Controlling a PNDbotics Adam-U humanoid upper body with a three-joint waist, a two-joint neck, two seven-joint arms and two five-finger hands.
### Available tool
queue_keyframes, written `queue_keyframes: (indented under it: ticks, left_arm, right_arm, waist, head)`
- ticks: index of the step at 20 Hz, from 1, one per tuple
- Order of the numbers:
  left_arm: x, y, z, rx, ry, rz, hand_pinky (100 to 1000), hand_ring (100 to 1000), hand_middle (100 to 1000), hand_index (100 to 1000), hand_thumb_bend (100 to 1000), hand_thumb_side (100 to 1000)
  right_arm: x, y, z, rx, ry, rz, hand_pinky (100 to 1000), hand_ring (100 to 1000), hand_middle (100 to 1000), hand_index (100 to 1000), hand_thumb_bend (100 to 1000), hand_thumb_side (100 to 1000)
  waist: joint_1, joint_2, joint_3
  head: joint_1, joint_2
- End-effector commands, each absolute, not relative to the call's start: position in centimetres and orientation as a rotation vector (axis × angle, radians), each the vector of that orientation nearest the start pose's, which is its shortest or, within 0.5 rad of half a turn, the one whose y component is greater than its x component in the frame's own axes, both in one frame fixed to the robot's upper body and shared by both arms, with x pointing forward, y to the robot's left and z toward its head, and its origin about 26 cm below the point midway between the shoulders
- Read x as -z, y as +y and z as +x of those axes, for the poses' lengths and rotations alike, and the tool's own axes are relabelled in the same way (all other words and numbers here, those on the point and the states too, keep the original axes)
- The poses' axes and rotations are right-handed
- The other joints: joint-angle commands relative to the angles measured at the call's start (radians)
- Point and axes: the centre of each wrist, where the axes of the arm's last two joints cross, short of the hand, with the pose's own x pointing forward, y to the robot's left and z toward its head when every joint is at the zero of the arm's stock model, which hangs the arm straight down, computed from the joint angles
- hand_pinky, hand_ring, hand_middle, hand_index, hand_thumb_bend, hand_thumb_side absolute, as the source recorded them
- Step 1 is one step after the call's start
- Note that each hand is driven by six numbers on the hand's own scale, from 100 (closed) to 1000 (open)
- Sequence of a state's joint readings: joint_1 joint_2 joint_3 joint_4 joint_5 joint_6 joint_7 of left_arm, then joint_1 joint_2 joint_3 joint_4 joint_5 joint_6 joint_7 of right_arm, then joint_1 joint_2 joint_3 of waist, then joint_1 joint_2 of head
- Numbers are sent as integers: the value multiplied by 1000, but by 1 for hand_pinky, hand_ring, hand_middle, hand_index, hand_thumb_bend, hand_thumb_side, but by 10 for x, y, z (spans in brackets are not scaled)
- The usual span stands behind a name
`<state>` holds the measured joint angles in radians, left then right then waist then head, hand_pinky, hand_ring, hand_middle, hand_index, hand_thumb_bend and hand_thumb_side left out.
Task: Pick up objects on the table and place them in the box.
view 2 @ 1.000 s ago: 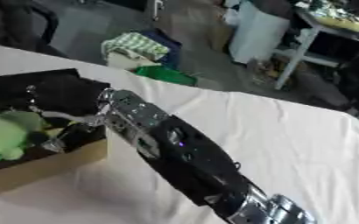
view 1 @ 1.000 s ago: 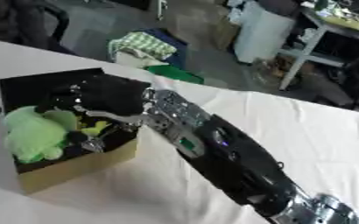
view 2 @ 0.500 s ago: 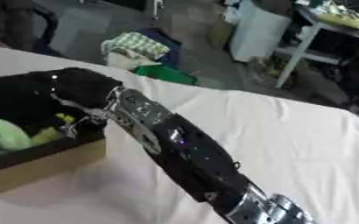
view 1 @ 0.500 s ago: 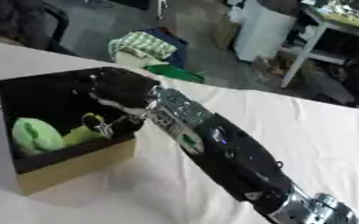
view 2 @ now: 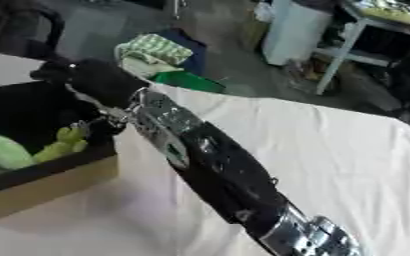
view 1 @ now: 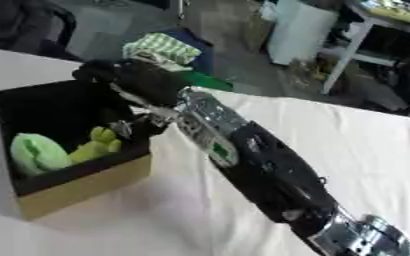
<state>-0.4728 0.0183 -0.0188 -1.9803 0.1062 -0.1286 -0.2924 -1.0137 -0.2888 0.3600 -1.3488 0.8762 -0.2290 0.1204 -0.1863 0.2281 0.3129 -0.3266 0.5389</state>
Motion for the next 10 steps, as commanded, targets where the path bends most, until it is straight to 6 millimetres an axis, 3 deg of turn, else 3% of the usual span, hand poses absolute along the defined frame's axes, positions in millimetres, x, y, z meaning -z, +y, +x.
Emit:
queue_keyframes:
  ticks: [1,5,10]
  left_arm:
    - [-231,190,311,449,-2539,-403,632,566,597,809,250,577]
    - [-226,193,314,439,-2526,-380,630,565,596,808,248,580]
    - [-219,196,318,433,-2507,-356,628,563,595,805,244,585]
  right_arm:
    - [-295,-132,412,1717,2740,1041,811,703,807,948,100,118]
    - [-306,-142,401,1604,2916,932,808,650,743,931,100,186]
    - [-311,-152,389,1455,3121,769,809,600,703,925,100,354]
  waist:
    - [24,-26,-9]
    - [46,-38,-32]
    - [76,-47,-62]
  head:
    - [12,10]
    - [31,28]
    - [59,57]
